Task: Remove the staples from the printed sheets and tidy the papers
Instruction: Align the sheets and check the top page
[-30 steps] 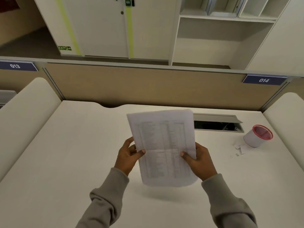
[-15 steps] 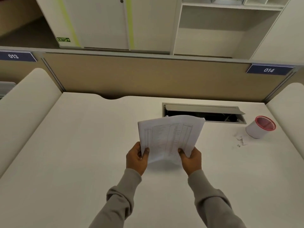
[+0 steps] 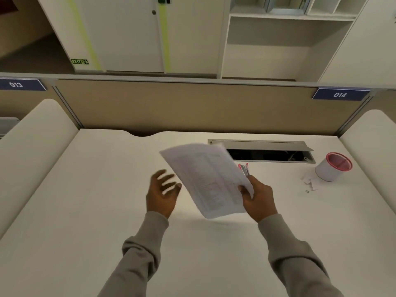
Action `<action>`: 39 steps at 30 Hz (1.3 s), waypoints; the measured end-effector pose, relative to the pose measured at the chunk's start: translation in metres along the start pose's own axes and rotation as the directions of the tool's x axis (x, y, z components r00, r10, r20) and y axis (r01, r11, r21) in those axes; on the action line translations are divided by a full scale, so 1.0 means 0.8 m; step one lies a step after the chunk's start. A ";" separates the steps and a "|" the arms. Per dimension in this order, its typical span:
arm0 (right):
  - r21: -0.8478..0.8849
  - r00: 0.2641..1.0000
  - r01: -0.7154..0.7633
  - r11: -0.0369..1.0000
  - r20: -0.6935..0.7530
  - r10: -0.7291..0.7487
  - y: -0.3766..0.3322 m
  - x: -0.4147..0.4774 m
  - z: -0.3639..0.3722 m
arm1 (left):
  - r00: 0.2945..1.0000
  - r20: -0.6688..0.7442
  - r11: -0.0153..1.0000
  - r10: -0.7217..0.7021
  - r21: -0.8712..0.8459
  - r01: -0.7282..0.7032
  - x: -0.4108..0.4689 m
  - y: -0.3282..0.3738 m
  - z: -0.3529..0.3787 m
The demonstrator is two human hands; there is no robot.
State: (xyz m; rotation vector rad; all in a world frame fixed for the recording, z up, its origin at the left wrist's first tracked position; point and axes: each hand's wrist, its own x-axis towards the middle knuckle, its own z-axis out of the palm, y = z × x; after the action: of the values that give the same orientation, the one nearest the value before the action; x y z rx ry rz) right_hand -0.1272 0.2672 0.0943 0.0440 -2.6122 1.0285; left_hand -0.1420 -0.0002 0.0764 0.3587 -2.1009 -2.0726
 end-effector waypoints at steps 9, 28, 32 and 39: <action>-0.396 0.956 0.260 0.881 0.237 -0.176 -0.030 0.015 -0.031 | 0.806 0.496 0.737 0.322 0.403 -0.543 0.012 0.070 -0.011; 0.479 0.866 -0.501 0.721 0.280 0.415 0.056 -0.028 -0.018 | 0.962 0.271 0.930 0.020 0.349 -0.117 0.005 -0.013 -0.029; 0.484 0.887 -0.458 0.746 0.190 0.421 0.048 -0.023 -0.016 | 0.968 0.245 0.964 0.052 0.241 -0.112 0.007 -0.012 -0.025; 0.465 0.874 -0.478 0.745 0.162 0.459 0.051 -0.029 0.018 | 0.987 0.148 0.960 -0.058 0.280 0.015 -0.002 -0.058 -0.011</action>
State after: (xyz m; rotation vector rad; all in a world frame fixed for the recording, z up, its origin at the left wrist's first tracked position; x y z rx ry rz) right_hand -0.1152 0.2857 0.0504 -0.5091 -2.3607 1.8702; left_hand -0.1354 -0.0083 0.0301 0.2814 -2.5055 -1.8784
